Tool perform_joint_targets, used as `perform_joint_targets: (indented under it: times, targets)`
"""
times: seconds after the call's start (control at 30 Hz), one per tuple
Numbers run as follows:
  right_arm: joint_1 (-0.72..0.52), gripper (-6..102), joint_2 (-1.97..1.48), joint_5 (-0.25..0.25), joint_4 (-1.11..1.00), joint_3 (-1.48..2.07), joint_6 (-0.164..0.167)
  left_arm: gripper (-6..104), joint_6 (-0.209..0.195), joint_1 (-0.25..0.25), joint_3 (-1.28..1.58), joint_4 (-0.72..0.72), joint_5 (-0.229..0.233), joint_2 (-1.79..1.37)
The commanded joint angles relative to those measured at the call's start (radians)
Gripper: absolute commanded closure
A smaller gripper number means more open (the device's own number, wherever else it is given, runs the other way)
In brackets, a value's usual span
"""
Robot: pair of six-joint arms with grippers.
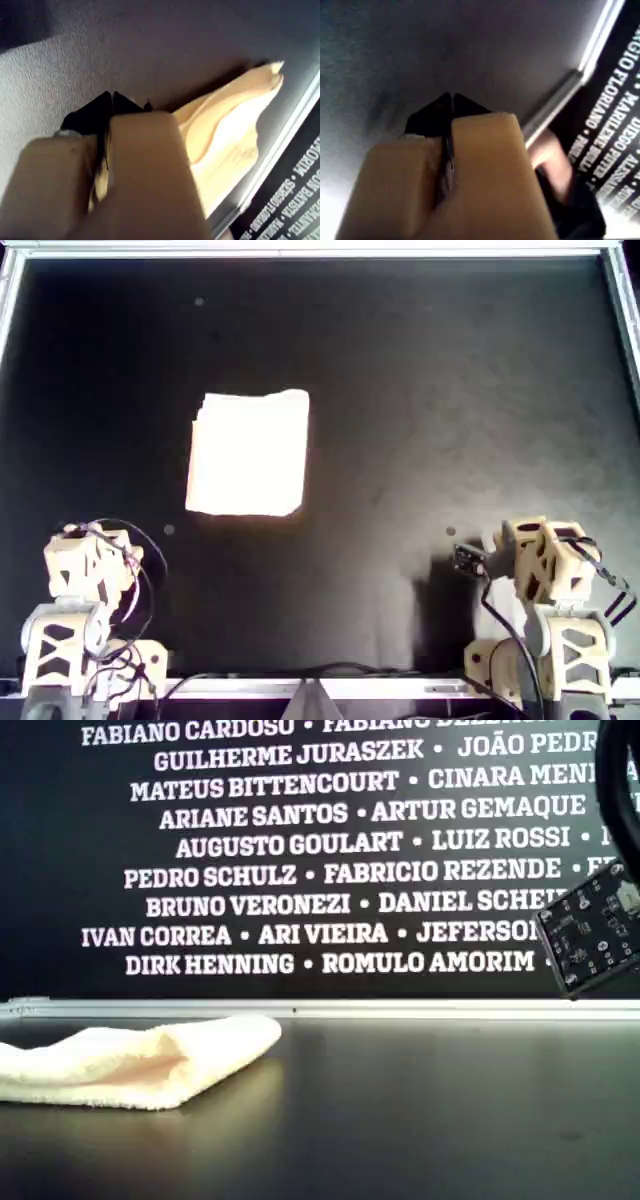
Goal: Fold a cloth
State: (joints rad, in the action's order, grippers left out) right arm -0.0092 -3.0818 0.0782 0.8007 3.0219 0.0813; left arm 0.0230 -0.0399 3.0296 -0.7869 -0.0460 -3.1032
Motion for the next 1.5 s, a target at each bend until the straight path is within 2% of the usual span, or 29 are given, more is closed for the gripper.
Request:
perform_joint_targets:
  times: [0.0,0.17,0.23,0.33,1.47]
  targets:
    - [-0.012,96,-0.04,-0.003,0.06,0.014,-0.003,98,0.002,-0.025,-0.015,0.0,-0.009,-0.014]
    - [-0.011,96,-0.04,-0.003,0.067,0.014,-0.003,98,-0.003,-0.023,-0.015,0.0,-0.009,-0.014]
    - [-0.008,96,-0.04,0.012,0.067,0.014,0.009,98,-0.008,-0.023,-0.015,0.0,-0.009,-0.012]
    - [0.005,96,-0.04,0.014,0.067,0.014,0.009,98,0.0,-0.008,-0.015,0.0,0.009,-0.009]
    - [0.011,96,-0.035,0.014,0.067,0.014,0.009,98,-0.008,-0.009,-0.015,0.0,0.009,-0.003]
